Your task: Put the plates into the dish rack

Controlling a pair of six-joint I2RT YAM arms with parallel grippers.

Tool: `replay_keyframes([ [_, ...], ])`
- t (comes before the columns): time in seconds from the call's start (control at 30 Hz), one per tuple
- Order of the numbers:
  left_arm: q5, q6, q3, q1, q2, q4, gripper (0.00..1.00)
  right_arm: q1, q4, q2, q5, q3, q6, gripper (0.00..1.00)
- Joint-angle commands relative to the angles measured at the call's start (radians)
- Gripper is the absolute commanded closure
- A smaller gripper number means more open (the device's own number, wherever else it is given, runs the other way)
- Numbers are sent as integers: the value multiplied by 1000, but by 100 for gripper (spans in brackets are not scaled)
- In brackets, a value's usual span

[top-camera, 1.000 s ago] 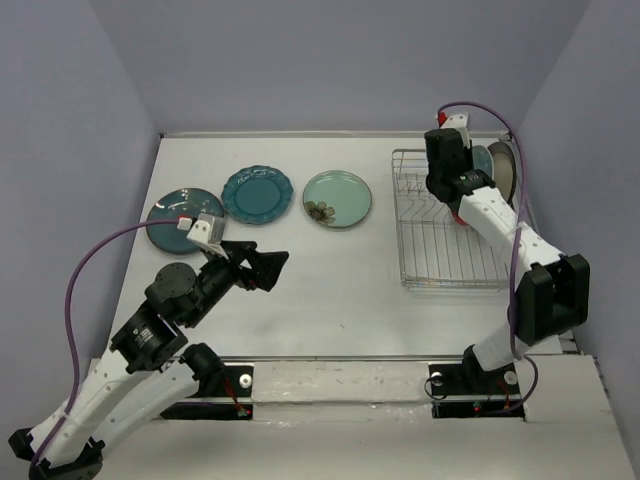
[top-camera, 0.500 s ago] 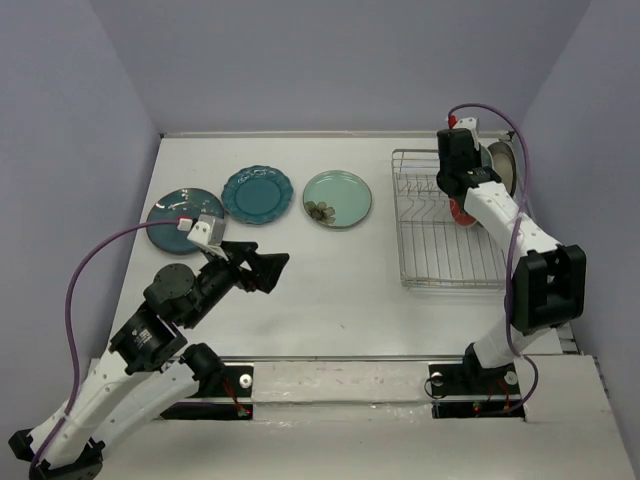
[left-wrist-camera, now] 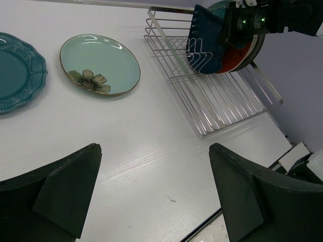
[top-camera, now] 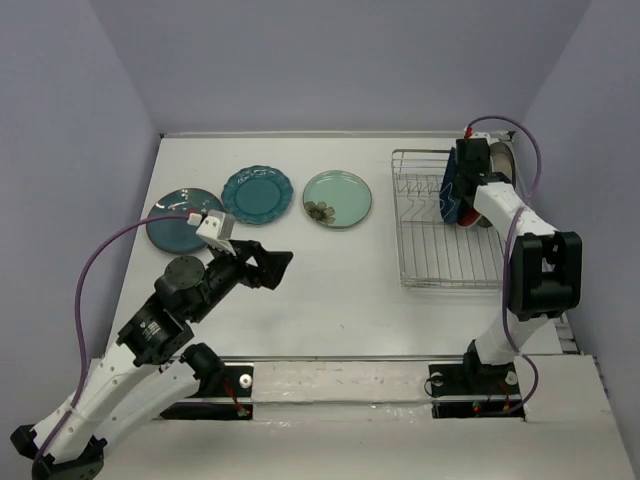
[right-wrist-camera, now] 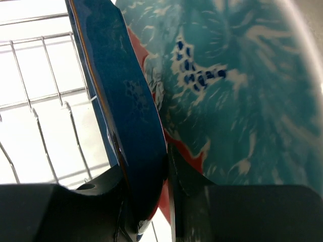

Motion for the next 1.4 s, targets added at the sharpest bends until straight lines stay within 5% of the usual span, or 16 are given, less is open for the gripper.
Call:
replay_keyframes([
  [0.0,4,14,-5,11,32,35,1,-33,71,0,-194,-14,56,93],
  [0.13,-17,-3,-2,15,62,27,1,-33,68,-7,-168,-28,59,75],
  [0.23,-28,-22,2,20,110,19,1,-33,59,-45,-139,-25,97,31],
  [0.4,-27,-75,4,25,185,36,1,-33,26,-148,-193,-15,140,14],
  [0.63,-39,-203,-70,28,280,191,1,31,29,-363,-271,-43,197,10],
  [0.77,-88,-230,-60,28,473,298,5,106,84,-492,-323,-139,243,10],
  [1.0,-200,-261,65,55,795,424,10,316,261,-664,-516,-422,347,12],
  [1.37,-148,-341,211,210,1174,576,19,416,375,-822,-625,-626,422,14],
])
